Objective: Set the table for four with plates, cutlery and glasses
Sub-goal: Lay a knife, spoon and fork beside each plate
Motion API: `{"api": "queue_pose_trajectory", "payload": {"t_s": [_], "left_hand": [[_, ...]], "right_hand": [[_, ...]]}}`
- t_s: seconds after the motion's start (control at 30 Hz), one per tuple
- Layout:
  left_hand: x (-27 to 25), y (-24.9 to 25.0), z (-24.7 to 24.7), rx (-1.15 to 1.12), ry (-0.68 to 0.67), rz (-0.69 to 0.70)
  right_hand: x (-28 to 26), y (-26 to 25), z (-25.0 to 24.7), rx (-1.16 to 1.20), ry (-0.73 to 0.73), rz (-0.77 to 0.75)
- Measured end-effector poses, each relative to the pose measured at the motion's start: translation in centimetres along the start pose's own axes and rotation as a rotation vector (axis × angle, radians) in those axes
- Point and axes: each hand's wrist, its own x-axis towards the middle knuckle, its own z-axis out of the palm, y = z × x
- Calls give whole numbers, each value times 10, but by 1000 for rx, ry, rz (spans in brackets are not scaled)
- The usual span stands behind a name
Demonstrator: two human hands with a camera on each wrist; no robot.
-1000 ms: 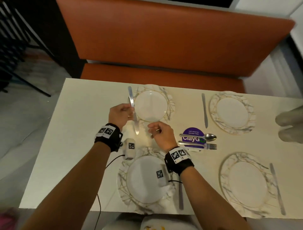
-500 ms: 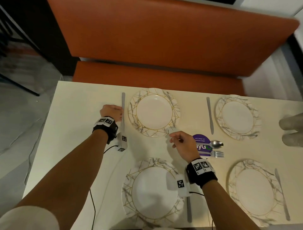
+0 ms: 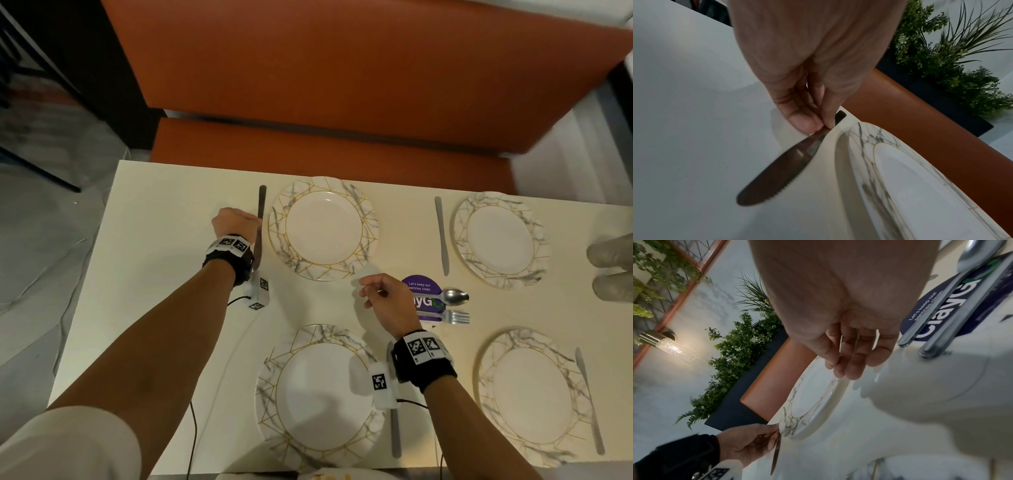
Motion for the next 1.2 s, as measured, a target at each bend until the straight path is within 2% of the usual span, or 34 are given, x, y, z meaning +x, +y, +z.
{"api": "queue_pose_trajectory", "payload": {"t_s": [0.37,0.6,0.73,0.93,1.07,1.13,1.2], "left_hand": [[-9,1,-3,48,8,19],[-46,9,0,61,117,180],[-81,17,18,71,127,342],[-153,29,73,129,12,549],[-199,29,120,175,-128,681],[-228,36,155,200,-210,737],[-237,34,165,221,-295,734]], "right_hand": [[-3,6,-9,-4,10,-25],[-7,15,-23,-8,53,-18],[-11,26,-44,8,96,3],[-14,50,-94,-207,248,7],[-1,73,-124,-314,375,-18],[8,87,-151,-383,436,31],[17,88,-150,-521,423,82]]}}
